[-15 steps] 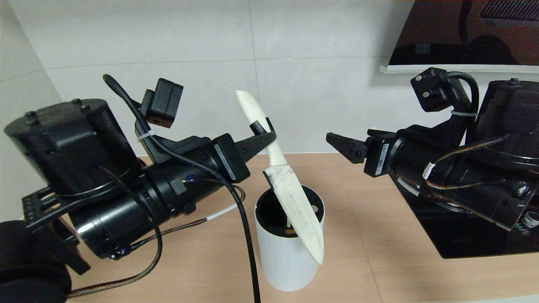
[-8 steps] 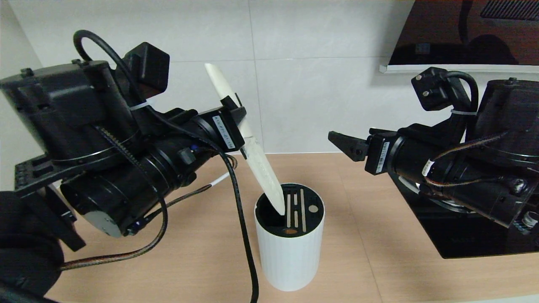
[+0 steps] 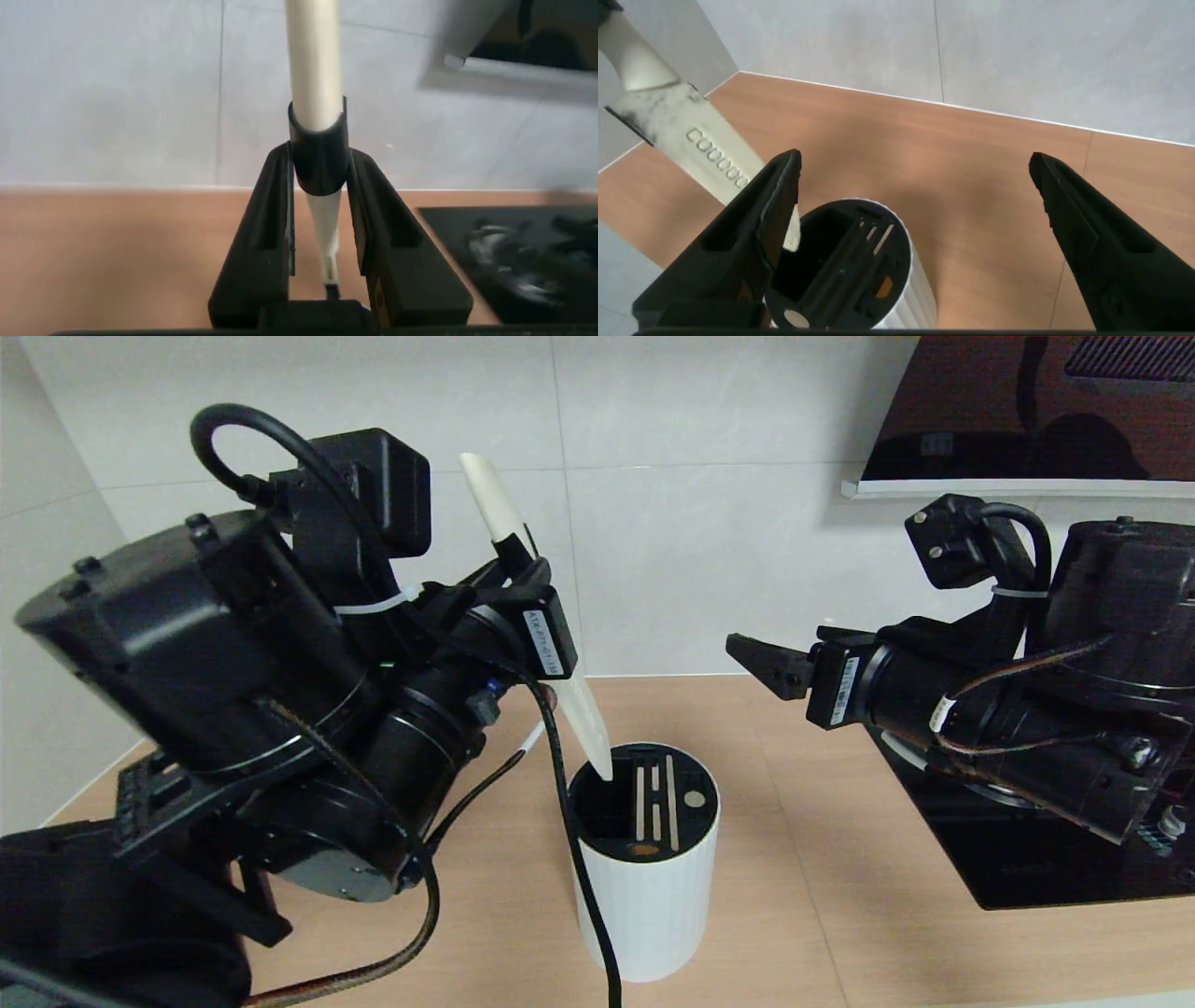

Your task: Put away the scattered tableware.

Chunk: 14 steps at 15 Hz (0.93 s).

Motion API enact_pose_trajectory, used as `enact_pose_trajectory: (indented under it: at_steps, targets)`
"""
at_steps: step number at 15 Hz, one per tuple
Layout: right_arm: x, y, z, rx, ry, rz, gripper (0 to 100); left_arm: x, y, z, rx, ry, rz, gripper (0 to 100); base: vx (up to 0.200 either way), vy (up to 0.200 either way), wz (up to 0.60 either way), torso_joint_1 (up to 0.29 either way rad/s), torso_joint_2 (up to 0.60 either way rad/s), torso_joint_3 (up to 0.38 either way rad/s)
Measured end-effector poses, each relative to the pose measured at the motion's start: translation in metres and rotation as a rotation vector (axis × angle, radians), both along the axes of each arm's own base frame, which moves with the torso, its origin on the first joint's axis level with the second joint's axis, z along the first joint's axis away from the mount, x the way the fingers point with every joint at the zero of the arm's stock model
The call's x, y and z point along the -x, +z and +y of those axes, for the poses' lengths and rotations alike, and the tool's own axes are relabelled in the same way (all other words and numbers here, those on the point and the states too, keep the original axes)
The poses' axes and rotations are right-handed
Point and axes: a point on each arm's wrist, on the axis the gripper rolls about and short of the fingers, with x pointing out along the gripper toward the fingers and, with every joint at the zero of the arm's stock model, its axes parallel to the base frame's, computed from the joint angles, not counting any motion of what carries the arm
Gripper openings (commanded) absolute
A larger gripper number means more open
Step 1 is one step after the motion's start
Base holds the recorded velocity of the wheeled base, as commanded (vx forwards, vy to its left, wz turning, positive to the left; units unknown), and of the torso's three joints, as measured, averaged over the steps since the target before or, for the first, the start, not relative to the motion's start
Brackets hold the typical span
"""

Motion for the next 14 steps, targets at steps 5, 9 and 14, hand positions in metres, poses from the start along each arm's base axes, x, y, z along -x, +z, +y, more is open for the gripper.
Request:
enact_pose_trajectory:
  at_steps: [5,9,14]
  targets:
    - [-0.002,-0.004,0.002,0.007,0.0,0.01,100,-0.002,-0.018,-0.008,-0.05,-0.001,-0.003,0,0.0,0.0,0.0,0.0,0.0,0.0]
    - [-0.003,-0.005,0.002,0.011,-0.001,0.013,100,-0.005,-0.03,-0.015,-0.07,-0.009,0.023,0,0.0,0.0,0.0,0.0,0.0,0.0]
    - [-0.003,-0.006,0.003,0.014,-0.001,0.016,100,-0.008,-0.044,-0.024,-0.086,-0.027,0.057,0,0.0,0.0,0.0,0.0,0.0,0.0]
